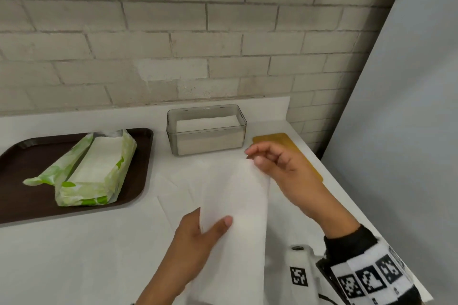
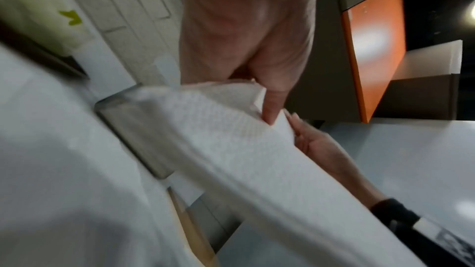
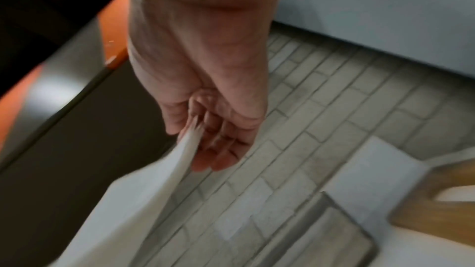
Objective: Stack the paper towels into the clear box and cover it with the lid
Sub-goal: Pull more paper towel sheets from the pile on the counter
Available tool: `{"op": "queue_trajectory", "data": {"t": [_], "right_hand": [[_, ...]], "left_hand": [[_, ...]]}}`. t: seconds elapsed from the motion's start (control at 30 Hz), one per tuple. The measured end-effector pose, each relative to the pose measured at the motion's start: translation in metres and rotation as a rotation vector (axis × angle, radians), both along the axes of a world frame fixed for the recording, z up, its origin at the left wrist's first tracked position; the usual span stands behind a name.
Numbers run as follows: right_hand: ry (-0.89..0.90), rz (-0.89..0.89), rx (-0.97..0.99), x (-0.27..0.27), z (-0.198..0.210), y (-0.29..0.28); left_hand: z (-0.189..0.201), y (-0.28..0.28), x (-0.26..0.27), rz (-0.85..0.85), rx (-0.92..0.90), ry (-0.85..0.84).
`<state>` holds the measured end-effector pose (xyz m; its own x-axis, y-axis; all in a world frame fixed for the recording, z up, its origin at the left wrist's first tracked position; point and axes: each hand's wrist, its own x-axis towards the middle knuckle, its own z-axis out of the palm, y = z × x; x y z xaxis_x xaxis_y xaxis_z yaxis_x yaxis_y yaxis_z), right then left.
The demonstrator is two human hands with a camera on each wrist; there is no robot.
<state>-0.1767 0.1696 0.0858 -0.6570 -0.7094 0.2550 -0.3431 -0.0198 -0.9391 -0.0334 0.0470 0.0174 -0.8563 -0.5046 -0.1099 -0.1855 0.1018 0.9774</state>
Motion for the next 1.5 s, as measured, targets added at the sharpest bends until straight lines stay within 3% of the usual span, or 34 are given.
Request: {"op": "queue_trajectory", "data": {"t": [0.07, 0.17, 0.27, 0.33, 0.4, 0.47, 0.77, 0.87, 1.07, 1.13, 1.33, 1.43, 1.5], "right_hand": [[-0.132, -0.220, 0.003, -0.024, -0.015, 0.017], [-0.225, -0.485, 0.373, -0.064, -0.053, 0.047], [-0.247, -0.498, 0.868, -0.080, -0.085, 0.061], [-0.109, -0.434, 1.149, -0.080, -0.099, 0.059], [0.018, -0.431, 1.319, -0.080, -0.114, 0.052], [0.022, -0.467, 1.360, -0.081, -0.123, 0.046], [-0.147, -0.495, 1.146, -0.088, -0.124, 0.057], [-0.272, -0.478, 0.811, -0.083, -0.106, 0.062], [-0.230, -0.203, 0.215, -0.041, -0.035, 0.050], [-0.236, -0.188, 0.047, -0.024, -0.019, 0.031], [0.085, -0.351, 0.108, 0.006, -0.039, -0.034], [0.149, -0.390, 0.220, 0.010, -0.060, -0.051], [0.158, -0.389, 0.246, 0.013, -0.066, -0.057]], "left_hand": [[-0.003, -0.002, -0.005, 0.100, 0.106, 0.022], [-0.007, -0.008, -0.010, 0.197, 0.206, 0.039], [-0.006, -0.011, -0.014, 0.228, 0.257, 0.057], [-0.005, -0.012, -0.016, 0.227, 0.261, 0.074], [-0.006, -0.012, -0.017, 0.215, 0.265, 0.077], [-0.007, -0.013, -0.017, 0.205, 0.257, 0.081], [-0.011, -0.015, -0.013, 0.198, 0.275, 0.094], [-0.013, -0.017, -0.014, 0.218, 0.295, 0.091], [-0.017, -0.015, -0.020, 0.220, 0.277, 0.098], [-0.015, -0.013, -0.023, 0.192, 0.260, 0.107], [-0.015, -0.007, -0.026, 0.237, 0.335, 0.095], [-0.009, -0.004, -0.023, 0.333, 0.453, 0.055], [-0.006, -0.003, -0.021, 0.320, 0.420, 0.039]]}}
